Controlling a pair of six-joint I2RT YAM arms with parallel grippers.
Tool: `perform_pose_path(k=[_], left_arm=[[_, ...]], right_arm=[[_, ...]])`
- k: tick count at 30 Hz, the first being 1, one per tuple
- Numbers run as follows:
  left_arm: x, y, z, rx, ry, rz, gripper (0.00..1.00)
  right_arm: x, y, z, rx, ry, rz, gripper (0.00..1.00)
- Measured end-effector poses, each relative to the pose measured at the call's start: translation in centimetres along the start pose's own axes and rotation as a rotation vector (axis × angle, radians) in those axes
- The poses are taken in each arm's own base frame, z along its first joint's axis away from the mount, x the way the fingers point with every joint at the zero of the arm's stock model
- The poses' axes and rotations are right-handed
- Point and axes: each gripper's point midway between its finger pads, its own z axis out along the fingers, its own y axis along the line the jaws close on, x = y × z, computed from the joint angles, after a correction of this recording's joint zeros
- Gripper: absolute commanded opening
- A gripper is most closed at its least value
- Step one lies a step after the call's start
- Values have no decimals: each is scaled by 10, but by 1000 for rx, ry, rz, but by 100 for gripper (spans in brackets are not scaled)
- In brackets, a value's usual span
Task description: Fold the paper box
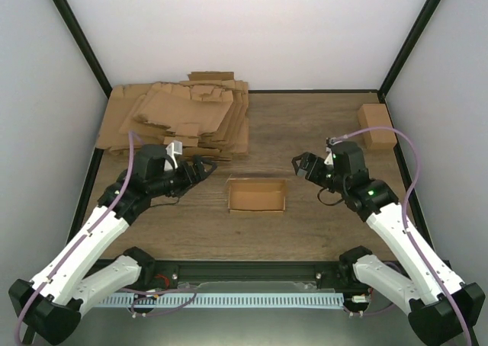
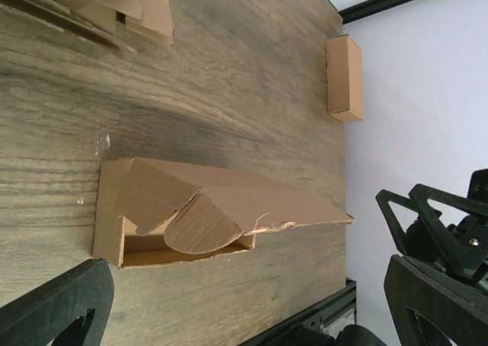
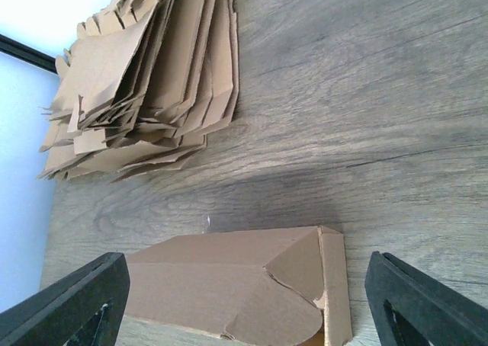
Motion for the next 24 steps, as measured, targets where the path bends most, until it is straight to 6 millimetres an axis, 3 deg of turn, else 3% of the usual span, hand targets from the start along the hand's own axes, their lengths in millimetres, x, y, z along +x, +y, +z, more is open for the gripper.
perform_pose_path(k=[12, 24], left_arm=[[-4, 3, 6, -9, -19, 62, 100], [2, 17, 16, -29, 3, 59, 100]], right_arm=[[-1, -12, 1, 54, -19, -9, 87], [6, -15, 18, 73, 39, 3, 87]])
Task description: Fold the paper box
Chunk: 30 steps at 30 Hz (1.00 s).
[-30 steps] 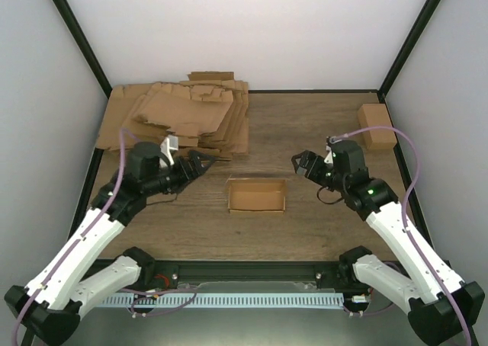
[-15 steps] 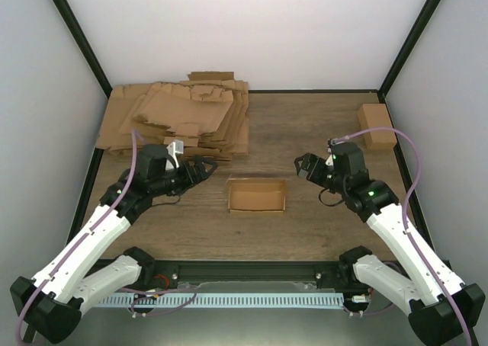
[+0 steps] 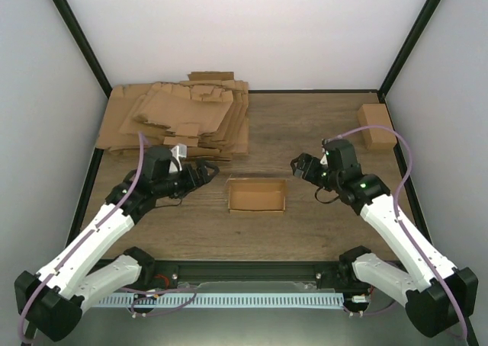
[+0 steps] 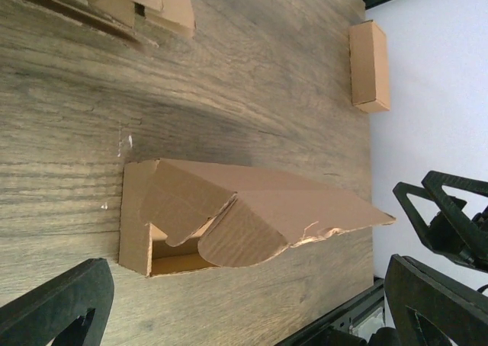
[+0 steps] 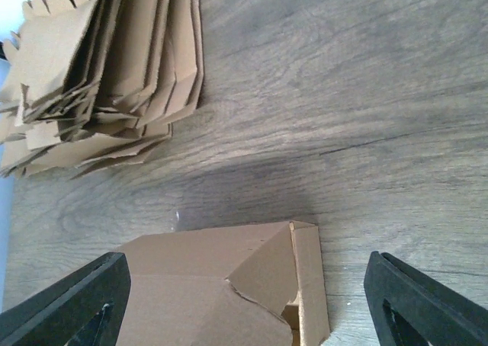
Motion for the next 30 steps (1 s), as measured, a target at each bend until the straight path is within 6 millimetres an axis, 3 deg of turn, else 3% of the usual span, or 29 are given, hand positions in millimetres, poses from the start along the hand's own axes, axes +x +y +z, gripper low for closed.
perform_pose_path(k=[13, 30], left_arm=[[3, 13, 30, -4, 45, -36, 100], [7, 26, 75, -5, 142, -86, 100]], right_arm=[[2, -21, 16, 59, 61, 39, 87], [22, -18, 16, -8, 147, 64, 89]])
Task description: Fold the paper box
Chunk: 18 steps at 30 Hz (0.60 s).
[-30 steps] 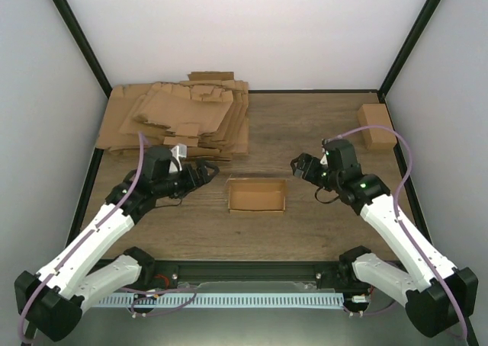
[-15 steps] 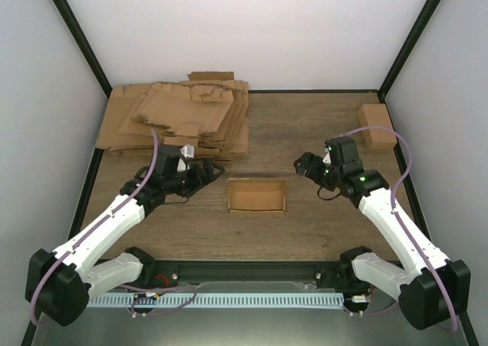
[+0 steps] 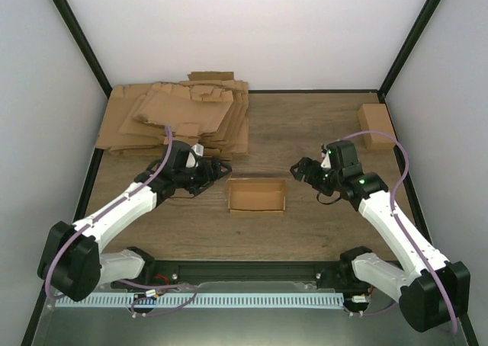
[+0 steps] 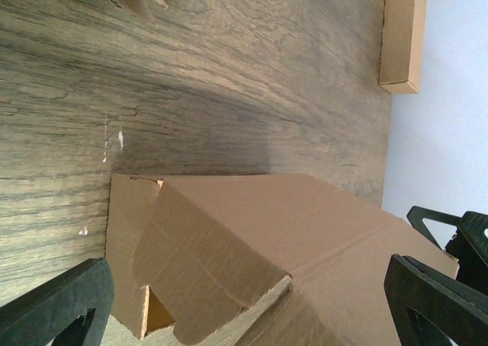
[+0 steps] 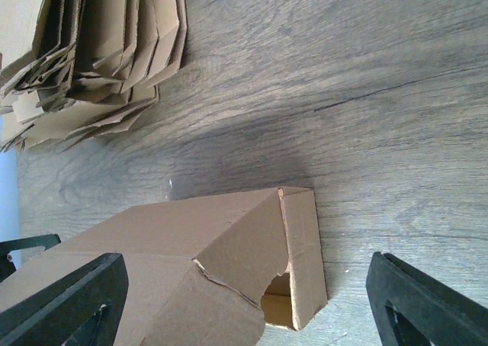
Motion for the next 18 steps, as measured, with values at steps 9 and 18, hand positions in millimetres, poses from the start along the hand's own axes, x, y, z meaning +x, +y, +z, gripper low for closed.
perform_pose_path(k=[9, 18], left_arm=[[0, -1, 4, 11, 16, -15, 97], [-1, -5, 5, 29, 12, -32, 87]], right_arm=[[2, 1, 1, -9, 13, 6, 87], [16, -5, 9, -16, 57, 60, 84]])
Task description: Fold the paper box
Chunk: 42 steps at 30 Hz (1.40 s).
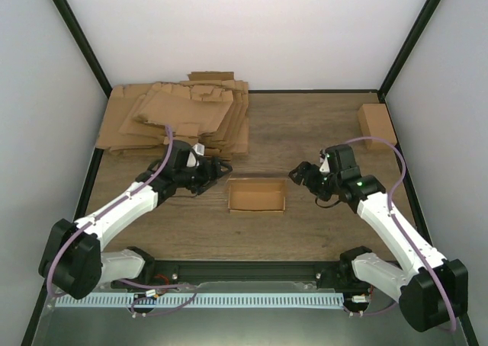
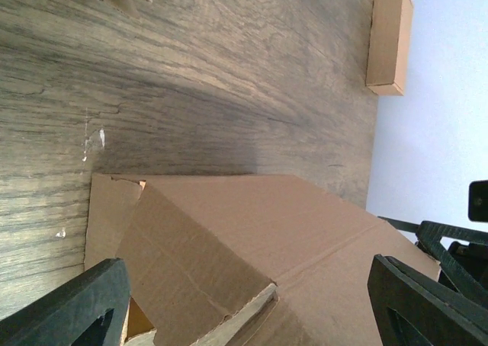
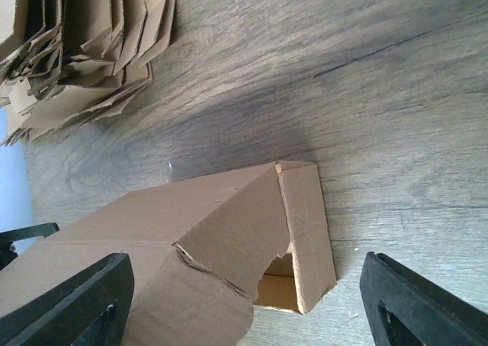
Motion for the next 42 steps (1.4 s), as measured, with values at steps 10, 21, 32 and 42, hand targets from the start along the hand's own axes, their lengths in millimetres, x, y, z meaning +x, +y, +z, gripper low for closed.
perform_pose_path(k=[10, 21, 32, 42], left_arm=[[7, 9, 18, 7, 61, -57, 86], [8, -10, 21, 104, 66, -126, 82], [26, -28, 32, 144, 112, -143, 80], [34, -28, 42, 130, 118, -150, 72]], right_arm=[[12, 3, 8, -59, 46, 82, 82], [13, 27, 18, -179, 121, 135, 81], [23, 26, 25, -214, 169, 171, 76], [32, 13, 32, -186, 181, 183, 74]])
